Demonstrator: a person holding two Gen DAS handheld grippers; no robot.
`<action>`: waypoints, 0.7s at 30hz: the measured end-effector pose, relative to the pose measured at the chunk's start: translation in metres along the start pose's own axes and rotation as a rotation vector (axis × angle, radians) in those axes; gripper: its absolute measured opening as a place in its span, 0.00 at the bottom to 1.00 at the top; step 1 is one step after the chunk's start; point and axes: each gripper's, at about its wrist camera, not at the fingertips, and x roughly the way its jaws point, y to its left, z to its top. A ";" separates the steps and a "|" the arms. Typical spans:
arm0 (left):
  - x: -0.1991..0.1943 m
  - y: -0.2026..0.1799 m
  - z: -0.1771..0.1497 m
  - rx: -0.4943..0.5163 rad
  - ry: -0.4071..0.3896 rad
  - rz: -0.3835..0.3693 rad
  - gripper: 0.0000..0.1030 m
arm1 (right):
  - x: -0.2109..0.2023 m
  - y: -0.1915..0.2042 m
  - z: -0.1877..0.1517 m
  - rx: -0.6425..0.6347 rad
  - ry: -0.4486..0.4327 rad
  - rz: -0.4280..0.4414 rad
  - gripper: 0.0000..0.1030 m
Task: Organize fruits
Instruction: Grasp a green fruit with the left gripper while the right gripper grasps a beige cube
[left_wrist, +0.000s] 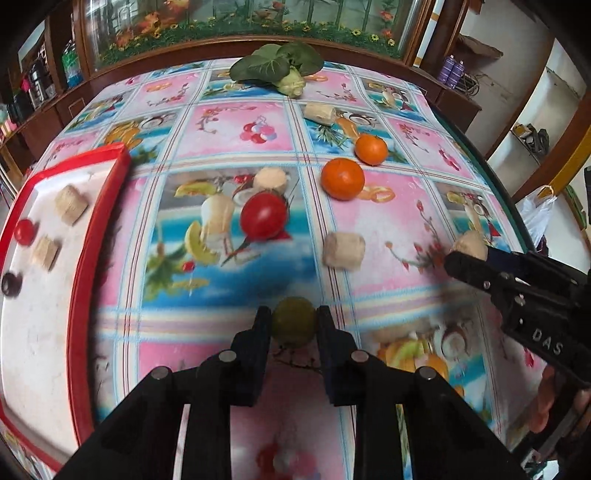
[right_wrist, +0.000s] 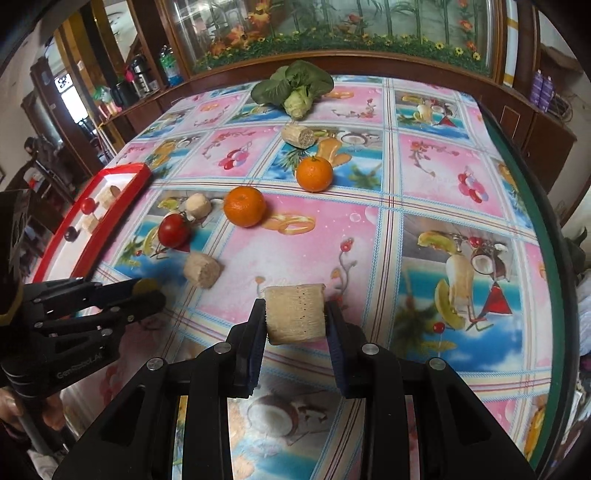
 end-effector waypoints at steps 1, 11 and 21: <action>-0.004 0.002 -0.004 -0.006 0.001 -0.006 0.26 | -0.003 0.002 -0.002 0.001 -0.003 -0.004 0.29; -0.026 0.012 -0.034 -0.020 0.021 -0.050 0.26 | -0.012 0.031 -0.029 -0.050 0.014 -0.040 0.29; -0.037 0.024 -0.039 -0.038 0.022 -0.110 0.26 | -0.020 0.050 -0.041 -0.003 0.019 -0.040 0.29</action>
